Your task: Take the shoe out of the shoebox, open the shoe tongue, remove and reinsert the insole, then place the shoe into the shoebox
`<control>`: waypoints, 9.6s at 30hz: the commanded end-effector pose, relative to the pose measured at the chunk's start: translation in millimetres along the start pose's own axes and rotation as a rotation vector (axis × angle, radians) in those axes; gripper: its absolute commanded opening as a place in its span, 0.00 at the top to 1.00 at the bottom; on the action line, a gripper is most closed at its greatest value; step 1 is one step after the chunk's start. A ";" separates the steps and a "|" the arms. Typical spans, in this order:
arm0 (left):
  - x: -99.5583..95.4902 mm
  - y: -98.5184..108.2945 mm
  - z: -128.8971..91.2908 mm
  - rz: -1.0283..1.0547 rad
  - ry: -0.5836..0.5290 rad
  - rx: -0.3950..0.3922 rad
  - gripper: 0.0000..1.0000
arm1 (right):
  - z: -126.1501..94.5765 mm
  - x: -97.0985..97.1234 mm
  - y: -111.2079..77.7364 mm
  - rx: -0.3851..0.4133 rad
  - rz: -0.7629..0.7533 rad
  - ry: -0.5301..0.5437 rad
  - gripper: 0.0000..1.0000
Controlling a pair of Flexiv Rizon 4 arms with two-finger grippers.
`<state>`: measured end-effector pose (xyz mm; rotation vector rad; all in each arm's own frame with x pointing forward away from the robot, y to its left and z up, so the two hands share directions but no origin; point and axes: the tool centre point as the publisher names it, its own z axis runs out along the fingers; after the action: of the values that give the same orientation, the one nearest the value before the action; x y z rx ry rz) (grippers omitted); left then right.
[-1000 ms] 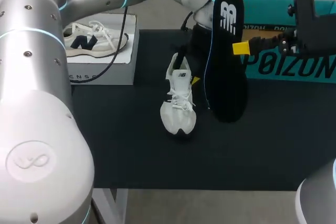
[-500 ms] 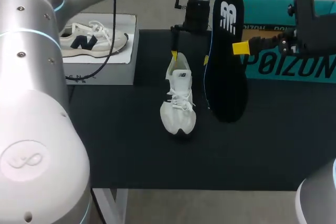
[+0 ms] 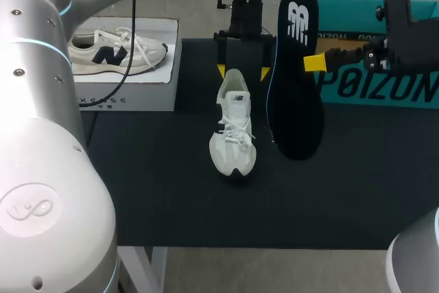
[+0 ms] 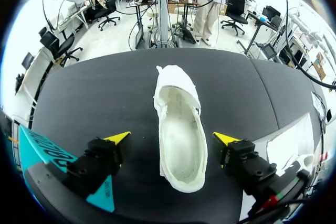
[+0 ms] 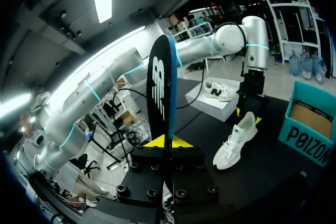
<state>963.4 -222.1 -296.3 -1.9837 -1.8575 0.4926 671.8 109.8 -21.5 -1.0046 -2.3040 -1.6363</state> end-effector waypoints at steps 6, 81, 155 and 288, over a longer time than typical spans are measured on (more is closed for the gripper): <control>-15.8 -47.9 -3.1 0.008 -0.439 -0.290 0.00 | 2.6 -0.9 1.0 0.001 0.001 0.000 1.00; -62.2 -136.7 -144.7 0.764 -1.503 -0.714 0.00 | 26.7 -195.0 70.1 -0.078 0.530 -0.061 1.00; -75.5 -142.5 -130.2 0.669 -1.524 -0.512 1.00 | 30.8 -241.0 96.4 -0.050 0.893 0.154 0.00; -37.5 -173.7 -162.5 -1.475 -1.081 1.844 1.00 | 15.9 -249.6 44.9 -0.126 0.662 0.069 0.00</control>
<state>898.1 -256.0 -62.5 0.6085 -1.6727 1.8342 898.6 24.2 -110.8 -1.4867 -1.5753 -1.4951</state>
